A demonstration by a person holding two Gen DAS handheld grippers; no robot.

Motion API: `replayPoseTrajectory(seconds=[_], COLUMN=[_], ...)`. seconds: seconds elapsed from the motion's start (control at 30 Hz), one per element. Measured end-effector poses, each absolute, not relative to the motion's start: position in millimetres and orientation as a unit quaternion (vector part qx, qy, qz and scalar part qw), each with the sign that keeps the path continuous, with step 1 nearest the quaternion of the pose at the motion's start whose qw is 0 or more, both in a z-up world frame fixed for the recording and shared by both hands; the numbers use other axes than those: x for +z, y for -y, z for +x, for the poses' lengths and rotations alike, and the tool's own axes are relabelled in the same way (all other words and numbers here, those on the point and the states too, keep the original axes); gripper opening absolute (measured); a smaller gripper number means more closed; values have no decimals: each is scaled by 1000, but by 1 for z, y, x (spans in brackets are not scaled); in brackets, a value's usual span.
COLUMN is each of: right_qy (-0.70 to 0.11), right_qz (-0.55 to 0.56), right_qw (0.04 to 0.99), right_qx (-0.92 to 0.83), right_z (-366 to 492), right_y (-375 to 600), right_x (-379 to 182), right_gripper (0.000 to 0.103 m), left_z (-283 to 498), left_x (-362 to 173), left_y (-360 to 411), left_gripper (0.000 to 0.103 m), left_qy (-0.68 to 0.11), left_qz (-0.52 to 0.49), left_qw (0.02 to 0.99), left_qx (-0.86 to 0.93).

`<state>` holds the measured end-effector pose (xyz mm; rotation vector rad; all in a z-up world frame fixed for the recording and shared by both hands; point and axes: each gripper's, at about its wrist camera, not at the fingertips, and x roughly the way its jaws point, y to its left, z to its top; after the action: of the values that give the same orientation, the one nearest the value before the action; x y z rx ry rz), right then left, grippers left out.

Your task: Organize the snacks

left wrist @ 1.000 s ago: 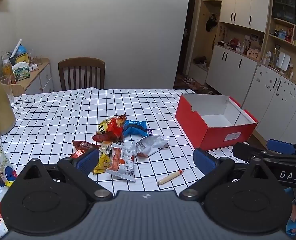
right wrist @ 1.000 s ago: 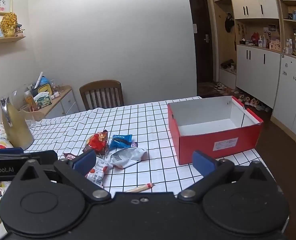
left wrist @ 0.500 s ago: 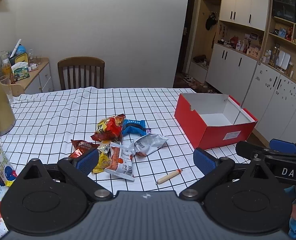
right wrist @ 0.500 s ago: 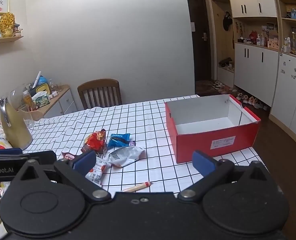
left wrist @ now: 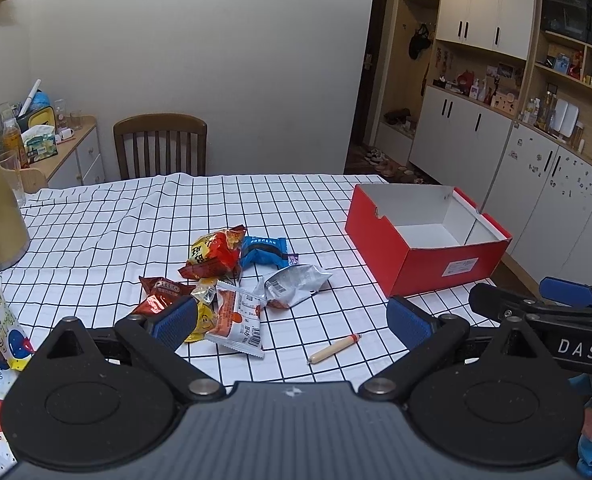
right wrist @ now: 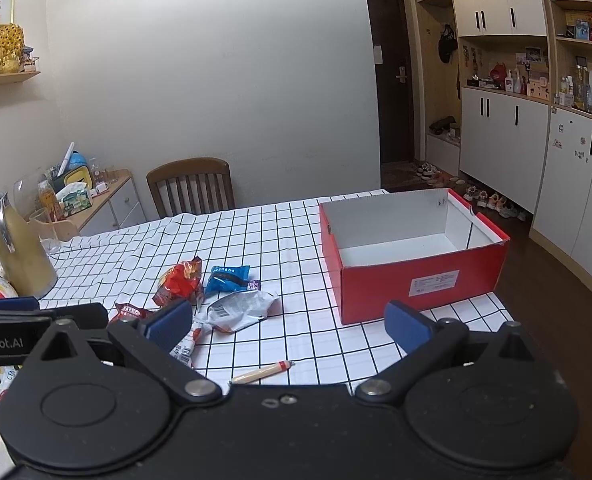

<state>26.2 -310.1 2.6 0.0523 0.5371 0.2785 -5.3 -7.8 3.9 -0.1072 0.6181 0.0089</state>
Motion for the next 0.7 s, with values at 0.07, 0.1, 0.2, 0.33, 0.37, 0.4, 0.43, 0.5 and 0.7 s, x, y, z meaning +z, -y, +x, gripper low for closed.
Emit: replayPoseTrajectory(seconds=[0.07,0.1,0.2,0.33,0.37,0.4,0.43,0.5,0.7], right_qy=[-264,-264,-263,-259,-258,-257,-257,-256,-254], right_qz=[22,20,18,16,15,15,15,14,11], right_qw=[954,954,955,956,956,957,957,957,958], right_qx=[138,137,138,136,136,136,136,135,135], right_z=[25,25,24,21,21,21,20,20,19], right_y=[309,309,308,309,309,310,310,310,310], right_x=[3,3,3,5,5,5,5,6,6], right_gripper=[103,103,103,103,103,103,103,103,103], left_z=[-6,-6,-8,-8,-8,-8,-8,-9,-9], left_x=[4,4,4,4,4,4,5,5,5], left_y=[8,8,6,7,7,7,6,7,6], left_gripper=[101,101,101,101,101,101,101,101,101], left_qy=[-304,-304,-305,-303,-303,-303,-302,-301,-300], left_qz=[-55,-56,-59,-57,-57,-58,-59,-59,-59], left_qw=[951,951,951,951,951,951,952,952,952], left_qx=[4,4,5,7,7,7,7,8,7])
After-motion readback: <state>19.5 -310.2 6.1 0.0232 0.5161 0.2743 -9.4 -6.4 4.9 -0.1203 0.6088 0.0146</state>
